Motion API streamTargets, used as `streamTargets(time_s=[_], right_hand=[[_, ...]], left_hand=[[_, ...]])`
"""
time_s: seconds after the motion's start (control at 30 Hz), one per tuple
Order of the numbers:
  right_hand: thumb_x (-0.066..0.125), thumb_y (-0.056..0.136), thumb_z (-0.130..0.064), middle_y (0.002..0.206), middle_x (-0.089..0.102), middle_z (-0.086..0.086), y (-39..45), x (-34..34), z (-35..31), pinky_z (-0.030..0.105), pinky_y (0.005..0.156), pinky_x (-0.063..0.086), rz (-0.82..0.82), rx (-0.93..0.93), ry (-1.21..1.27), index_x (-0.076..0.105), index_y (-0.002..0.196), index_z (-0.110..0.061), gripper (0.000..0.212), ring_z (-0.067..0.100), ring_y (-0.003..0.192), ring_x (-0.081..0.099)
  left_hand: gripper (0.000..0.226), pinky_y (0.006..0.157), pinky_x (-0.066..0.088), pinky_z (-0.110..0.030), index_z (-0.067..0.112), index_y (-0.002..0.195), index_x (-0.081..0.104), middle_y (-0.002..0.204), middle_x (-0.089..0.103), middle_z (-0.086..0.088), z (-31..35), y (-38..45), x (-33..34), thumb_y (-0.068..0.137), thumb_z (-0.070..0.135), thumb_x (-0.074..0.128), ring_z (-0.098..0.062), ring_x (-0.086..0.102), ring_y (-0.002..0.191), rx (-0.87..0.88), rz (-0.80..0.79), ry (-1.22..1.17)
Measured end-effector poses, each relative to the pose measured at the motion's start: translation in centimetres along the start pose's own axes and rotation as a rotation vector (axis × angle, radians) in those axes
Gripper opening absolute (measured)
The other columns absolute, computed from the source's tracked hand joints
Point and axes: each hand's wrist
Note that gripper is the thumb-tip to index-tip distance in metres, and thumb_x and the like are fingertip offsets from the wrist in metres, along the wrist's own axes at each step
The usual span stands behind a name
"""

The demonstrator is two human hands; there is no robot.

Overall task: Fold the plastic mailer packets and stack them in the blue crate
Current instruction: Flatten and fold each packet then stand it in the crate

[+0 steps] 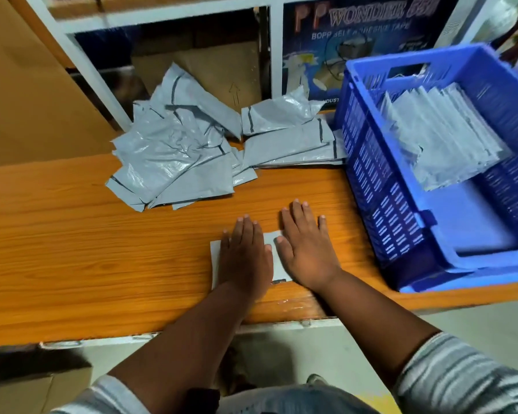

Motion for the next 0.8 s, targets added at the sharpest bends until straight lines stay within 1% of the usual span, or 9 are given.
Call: streamTargets(time_s=[0.07, 0.13, 0.23, 0.37, 0.5, 0.57, 0.67, 0.7, 0.8], right_hand=[[0.025, 0.112, -0.052, 0.179, -0.011, 0.007, -2.0, -0.1, 0.2, 0.065, 0.129, 0.006, -0.028, -0.148, -0.062, 0.007, 0.172, -0.022, 0.069, 0.028, 0.164, -0.016], [0.021, 0.112, -0.058, 0.179, -0.015, 0.005, -4.1, 0.9, 0.2, 0.066, 0.129, 0.003, -0.075, -0.264, -0.176, 0.000, 0.172, -0.025, 0.072, 0.028, 0.164, -0.017], [0.012, 0.110, -0.064, 0.179, -0.014, 0.001, -4.7, 1.8, 0.1, 0.068, 0.128, -0.002, -0.136, -0.260, -0.215, -0.008, 0.171, -0.031, 0.072, 0.027, 0.164, -0.018], [0.010, 0.110, -0.062, 0.177, -0.021, -0.002, -3.9, 1.7, -0.5, 0.067, 0.127, -0.009, -0.183, -0.215, -0.216, -0.010, 0.170, -0.032, 0.069, 0.026, 0.162, -0.024], [0.010, 0.111, -0.059, 0.176, -0.024, -0.003, -3.1, 0.7, -0.7, 0.067, 0.126, -0.013, -0.243, -0.194, -0.236, -0.011, 0.170, -0.033, 0.068, 0.025, 0.162, -0.025], [0.012, 0.111, -0.058, 0.178, -0.018, -0.002, -1.9, -0.2, -0.5, 0.067, 0.125, -0.014, -0.236, -0.178, -0.259, -0.007, 0.171, -0.032, 0.067, 0.025, 0.164, -0.019], [0.022, 0.111, -0.052, 0.179, -0.012, 0.003, -0.2, -2.1, -0.2, 0.068, 0.126, -0.010, -0.197, -0.158, -0.259, 0.002, 0.172, -0.026, 0.069, 0.026, 0.165, -0.014], [0.026, 0.110, -0.050, 0.179, -0.012, 0.004, 0.1, -2.6, -0.3, 0.068, 0.127, -0.009, -0.176, -0.172, -0.237, 0.004, 0.172, -0.024, 0.070, 0.026, 0.165, -0.013], [0.029, 0.109, -0.052, 0.179, -0.011, 0.003, 0.3, -2.3, -1.5, 0.065, 0.129, -0.004, -0.150, -0.295, -0.217, 0.002, 0.171, -0.022, 0.074, 0.025, 0.165, -0.012]], left_hand=[[0.063, 0.128, 0.025, -0.059, 0.011, 0.165, 0.032, 0.176, 0.022, -0.015, -0.9, -0.4, 0.2, 0.108, 0.035, 0.030, -0.031, 0.020, 0.163, 0.076, 0.035, -0.059], [0.058, 0.125, 0.030, -0.061, 0.007, 0.161, 0.041, 0.173, 0.029, -0.019, -2.0, -1.1, -0.1, 0.107, 0.026, 0.033, -0.035, 0.026, 0.161, 0.179, 0.106, -0.067], [0.057, 0.124, 0.028, -0.066, 0.002, 0.157, 0.046, 0.170, 0.033, -0.021, -3.2, -3.0, -0.1, 0.106, 0.027, 0.038, -0.039, 0.027, 0.160, 0.303, 0.174, -0.013], [0.068, 0.129, 0.015, -0.067, 0.013, 0.171, 0.021, 0.179, 0.013, -0.013, -3.8, -5.2, 1.4, 0.110, 0.041, 0.031, -0.034, 0.010, 0.166, 0.160, 0.091, 0.046], [0.070, 0.127, 0.018, -0.066, 0.018, 0.171, 0.008, 0.179, 0.005, -0.010, -3.3, -3.7, 1.1, 0.108, 0.047, 0.021, -0.032, 0.007, 0.165, 0.123, -0.021, 0.088], [0.072, 0.127, 0.020, -0.065, 0.016, 0.171, 0.010, 0.178, 0.006, -0.011, -3.4, -2.5, 0.1, 0.108, 0.048, 0.022, -0.033, 0.008, 0.165, 0.127, -0.047, 0.105], [0.072, 0.127, 0.023, -0.064, 0.012, 0.168, 0.024, 0.176, 0.021, -0.014, -3.4, -1.9, -1.2, 0.106, 0.044, 0.040, -0.035, 0.017, 0.163, 0.077, -0.039, 0.072], [0.072, 0.126, 0.024, -0.065, 0.013, 0.168, 0.026, 0.176, 0.022, -0.014, -3.5, -2.1, -1.2, 0.105, 0.045, 0.041, -0.035, 0.018, 0.163, 0.066, -0.031, 0.061], [0.075, 0.128, 0.019, -0.062, 0.016, 0.171, 0.013, 0.179, 0.006, -0.011, -4.5, -3.0, -0.1, 0.105, 0.049, 0.029, -0.033, 0.009, 0.165, 0.095, -0.055, 0.102]])
Point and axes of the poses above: each hand's wrist, its own y-axis towards the middle knuckle, its own x-axis out of the palm, z = x × y
